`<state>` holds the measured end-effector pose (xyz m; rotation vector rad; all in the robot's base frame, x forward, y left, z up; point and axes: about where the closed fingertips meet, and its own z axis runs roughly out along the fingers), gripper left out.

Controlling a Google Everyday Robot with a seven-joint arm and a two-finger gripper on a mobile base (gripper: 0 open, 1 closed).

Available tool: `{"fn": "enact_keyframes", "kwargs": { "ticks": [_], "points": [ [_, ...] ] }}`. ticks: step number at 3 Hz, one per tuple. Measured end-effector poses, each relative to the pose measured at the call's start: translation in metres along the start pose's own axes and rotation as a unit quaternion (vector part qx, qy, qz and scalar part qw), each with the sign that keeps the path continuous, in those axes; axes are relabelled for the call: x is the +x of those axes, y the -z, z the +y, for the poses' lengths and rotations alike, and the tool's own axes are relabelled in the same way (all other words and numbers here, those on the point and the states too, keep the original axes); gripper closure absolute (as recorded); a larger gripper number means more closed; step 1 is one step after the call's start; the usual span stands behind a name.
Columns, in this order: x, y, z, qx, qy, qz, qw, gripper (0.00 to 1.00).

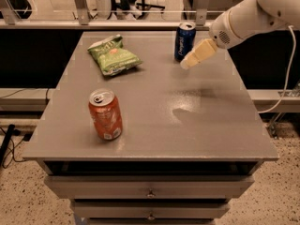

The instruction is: Move pepsi can near coke can

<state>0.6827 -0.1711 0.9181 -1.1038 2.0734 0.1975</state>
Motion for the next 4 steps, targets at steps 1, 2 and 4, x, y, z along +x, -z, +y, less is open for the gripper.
{"fn": "enact_keyframes", "kwargs": {
  "ticks": [1,2,4],
  "points": [
    [-0.01,-0.03,-0.018,0.006,-0.04,-0.046,0.9981,0.0],
    [-0.029,-0.061,-0.032,-0.006,-0.082,-0.102,0.9913,0.0],
    [-0.053,-0.075,-0.035,-0.034,-0.119,-0.171,0.9774,0.15]
  ]
}}
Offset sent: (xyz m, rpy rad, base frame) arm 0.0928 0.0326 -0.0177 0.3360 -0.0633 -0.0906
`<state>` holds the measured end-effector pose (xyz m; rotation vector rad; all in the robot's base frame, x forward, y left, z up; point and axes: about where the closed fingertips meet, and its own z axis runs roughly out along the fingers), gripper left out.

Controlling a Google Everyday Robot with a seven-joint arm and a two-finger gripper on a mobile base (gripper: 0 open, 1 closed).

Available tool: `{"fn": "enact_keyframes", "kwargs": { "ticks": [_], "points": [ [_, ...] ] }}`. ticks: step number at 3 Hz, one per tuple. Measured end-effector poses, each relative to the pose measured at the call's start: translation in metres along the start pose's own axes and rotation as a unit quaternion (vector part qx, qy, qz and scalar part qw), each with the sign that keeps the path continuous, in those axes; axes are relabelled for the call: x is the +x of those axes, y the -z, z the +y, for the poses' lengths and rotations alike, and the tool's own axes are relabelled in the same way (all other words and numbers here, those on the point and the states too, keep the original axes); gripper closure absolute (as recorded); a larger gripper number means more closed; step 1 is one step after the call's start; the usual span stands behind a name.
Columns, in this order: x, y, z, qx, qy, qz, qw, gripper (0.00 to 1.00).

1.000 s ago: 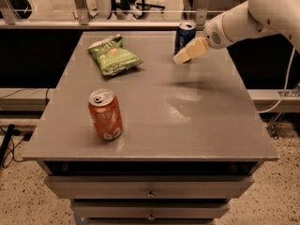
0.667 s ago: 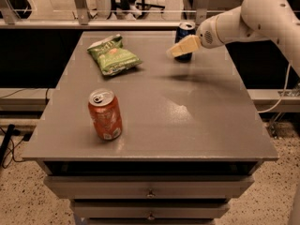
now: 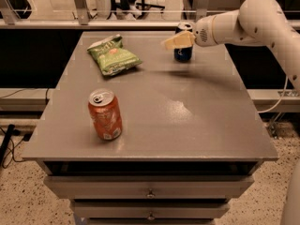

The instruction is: Move pepsi can near coke can

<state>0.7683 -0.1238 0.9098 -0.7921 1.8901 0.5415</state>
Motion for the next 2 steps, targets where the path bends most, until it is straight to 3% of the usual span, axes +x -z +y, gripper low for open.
{"fn": "enact_keyframes", "kwargs": {
  "ticks": [1,2],
  "points": [
    [-0.001,0.002,-0.001,0.001,-0.007,-0.019,0.9998,0.39],
    [-0.006,0.013,-0.004,0.01,-0.011,-0.041,0.999,0.7]
  ]
}}
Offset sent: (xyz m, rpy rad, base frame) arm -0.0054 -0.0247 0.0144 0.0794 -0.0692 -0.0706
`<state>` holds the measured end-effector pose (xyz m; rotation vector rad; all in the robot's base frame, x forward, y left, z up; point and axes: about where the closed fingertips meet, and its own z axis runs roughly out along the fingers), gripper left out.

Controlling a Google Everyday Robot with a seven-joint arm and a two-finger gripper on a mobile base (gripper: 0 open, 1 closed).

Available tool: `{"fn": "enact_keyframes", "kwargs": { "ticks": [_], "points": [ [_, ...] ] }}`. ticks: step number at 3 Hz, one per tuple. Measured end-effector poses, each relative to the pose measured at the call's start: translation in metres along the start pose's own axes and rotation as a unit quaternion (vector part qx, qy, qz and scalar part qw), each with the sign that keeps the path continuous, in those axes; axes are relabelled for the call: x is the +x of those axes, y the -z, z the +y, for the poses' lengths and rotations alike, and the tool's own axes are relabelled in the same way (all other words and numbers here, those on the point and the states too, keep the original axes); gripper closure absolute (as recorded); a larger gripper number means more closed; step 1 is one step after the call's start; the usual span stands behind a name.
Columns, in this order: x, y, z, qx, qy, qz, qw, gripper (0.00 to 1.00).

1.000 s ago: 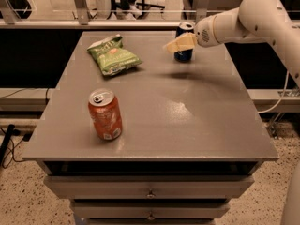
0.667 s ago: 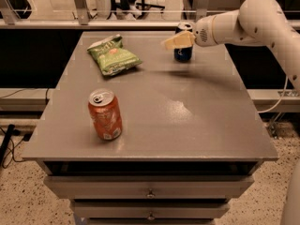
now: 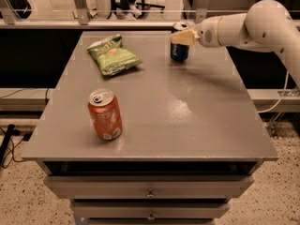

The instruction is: Move pepsi can near coke can

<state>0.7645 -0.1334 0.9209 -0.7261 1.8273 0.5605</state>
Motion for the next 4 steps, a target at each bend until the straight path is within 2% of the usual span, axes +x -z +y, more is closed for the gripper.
{"fn": "enact_keyframes", "kwargs": {
  "ticks": [1,2,3,4],
  "points": [
    [-0.014,0.015,0.014,-0.031,0.002,-0.01,0.9995,0.94],
    [-0.014,0.014,0.018,-0.038,0.001,-0.008,0.9993,1.0],
    [-0.014,0.013,0.018,-0.037,0.001,-0.008,0.9993,1.0],
    [-0.004,0.019,0.048,-0.079,0.004,0.009,0.9968,1.0]
  ]
}}
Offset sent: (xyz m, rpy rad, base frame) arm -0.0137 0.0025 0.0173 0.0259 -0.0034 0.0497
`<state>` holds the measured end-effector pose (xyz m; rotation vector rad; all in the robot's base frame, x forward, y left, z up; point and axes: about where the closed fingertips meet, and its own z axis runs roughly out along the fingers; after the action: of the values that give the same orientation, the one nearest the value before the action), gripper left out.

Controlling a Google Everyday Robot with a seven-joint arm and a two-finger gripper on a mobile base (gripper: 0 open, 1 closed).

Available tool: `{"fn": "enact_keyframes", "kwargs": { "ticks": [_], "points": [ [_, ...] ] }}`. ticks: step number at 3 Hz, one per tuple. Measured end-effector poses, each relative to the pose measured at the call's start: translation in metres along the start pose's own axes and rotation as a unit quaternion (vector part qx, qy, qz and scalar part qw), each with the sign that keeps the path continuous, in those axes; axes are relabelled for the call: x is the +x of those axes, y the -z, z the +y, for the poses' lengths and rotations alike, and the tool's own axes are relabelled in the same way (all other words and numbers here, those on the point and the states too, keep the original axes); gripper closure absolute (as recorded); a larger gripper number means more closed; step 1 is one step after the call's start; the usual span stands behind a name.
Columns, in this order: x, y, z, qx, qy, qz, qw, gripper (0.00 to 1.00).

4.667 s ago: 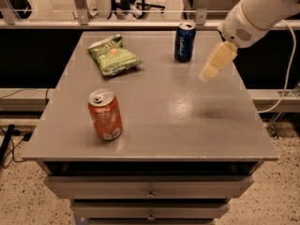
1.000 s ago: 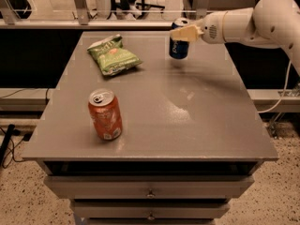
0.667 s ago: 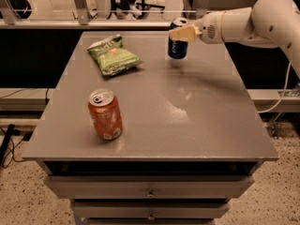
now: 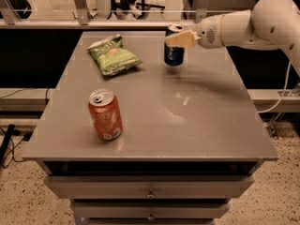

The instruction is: Move pepsi can near coke can

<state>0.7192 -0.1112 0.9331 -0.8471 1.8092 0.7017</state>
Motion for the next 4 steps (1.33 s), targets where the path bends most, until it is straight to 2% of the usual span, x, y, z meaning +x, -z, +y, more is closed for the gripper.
{"fn": "enact_keyframes", "kwargs": {
  "ticks": [1,2,3,4],
  "points": [
    [0.025,0.014,0.055,-0.066,-0.004,0.028,0.9974,1.0],
    [0.056,0.028,0.108,-0.132,-0.012,0.048,0.99,1.0],
    [0.073,0.035,0.142,-0.168,-0.018,0.052,0.9843,1.0],
    [0.072,0.035,0.142,-0.168,-0.018,0.052,0.9843,1.0]
  ]
}}
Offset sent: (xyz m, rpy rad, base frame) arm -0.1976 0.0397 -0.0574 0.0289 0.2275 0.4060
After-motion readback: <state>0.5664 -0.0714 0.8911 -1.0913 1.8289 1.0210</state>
